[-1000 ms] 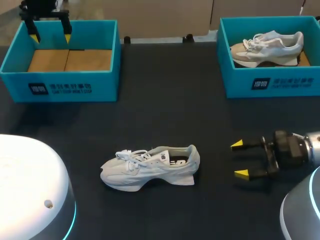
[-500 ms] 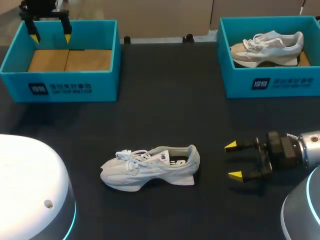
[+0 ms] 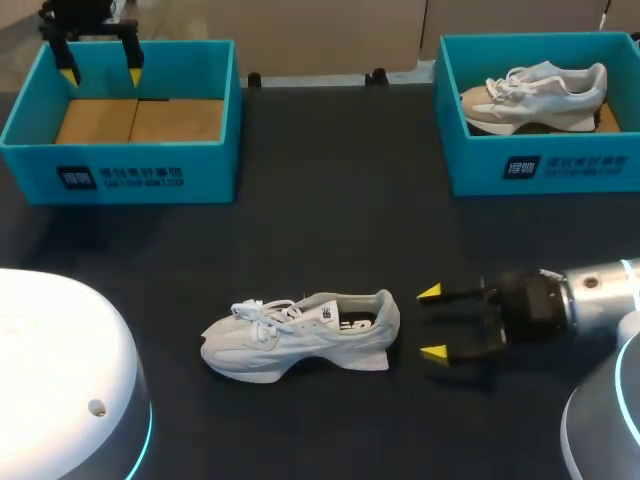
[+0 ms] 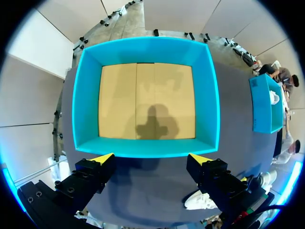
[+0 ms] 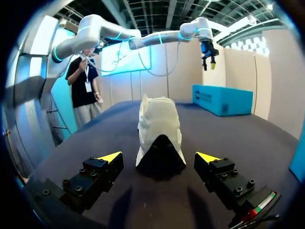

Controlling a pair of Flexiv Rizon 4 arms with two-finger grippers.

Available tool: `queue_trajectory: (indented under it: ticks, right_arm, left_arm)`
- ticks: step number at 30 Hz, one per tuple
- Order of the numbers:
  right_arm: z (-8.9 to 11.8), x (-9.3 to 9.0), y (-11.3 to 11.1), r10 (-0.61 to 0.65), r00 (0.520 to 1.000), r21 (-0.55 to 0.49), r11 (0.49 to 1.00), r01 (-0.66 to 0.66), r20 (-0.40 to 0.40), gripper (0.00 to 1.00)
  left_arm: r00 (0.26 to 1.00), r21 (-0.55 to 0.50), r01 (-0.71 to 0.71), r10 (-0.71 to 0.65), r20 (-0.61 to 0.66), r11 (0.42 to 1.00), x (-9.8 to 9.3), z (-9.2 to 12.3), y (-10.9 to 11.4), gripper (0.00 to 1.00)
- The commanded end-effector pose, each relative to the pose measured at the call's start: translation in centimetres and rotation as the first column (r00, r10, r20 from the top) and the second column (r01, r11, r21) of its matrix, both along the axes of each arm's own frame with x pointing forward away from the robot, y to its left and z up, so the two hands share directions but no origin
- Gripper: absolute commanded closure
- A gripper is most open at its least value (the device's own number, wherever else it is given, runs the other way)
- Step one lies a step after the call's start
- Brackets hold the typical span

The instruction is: Take the shoe out of the shoebox, open the shoe tongue, remove and reinsert the insole, then place the shoe into the shoebox

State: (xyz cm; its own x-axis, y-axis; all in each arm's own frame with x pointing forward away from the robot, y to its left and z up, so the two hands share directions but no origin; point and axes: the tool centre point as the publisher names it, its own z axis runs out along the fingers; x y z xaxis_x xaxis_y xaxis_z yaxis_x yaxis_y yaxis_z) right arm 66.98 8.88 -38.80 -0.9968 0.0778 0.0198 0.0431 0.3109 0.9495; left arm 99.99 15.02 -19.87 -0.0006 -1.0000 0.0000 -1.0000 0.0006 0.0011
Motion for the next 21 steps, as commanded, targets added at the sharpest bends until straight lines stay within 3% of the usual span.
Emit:
queue_trajectory:
  ticks: [1, 21]
  right_arm:
    - [-0.5, 0.3, 1.4, 0.006, 1.000, 0.004, 1.000, -0.006, 0.008, 0.00]
    - [-1.6, 1.7, 4.7, 0.057, 0.998, -0.012, 0.998, -0.056, 0.042, 0.00]
  left_arm:
    - [1.000, 0.000, 0.000, 0.000, 0.000, 1.000, 0.0, 0.0, 0.0, 0.00]
    - [1.000, 0.000, 0.000, 0.000, 0.000, 1.000, 0.0, 0.0, 0.0, 0.00]
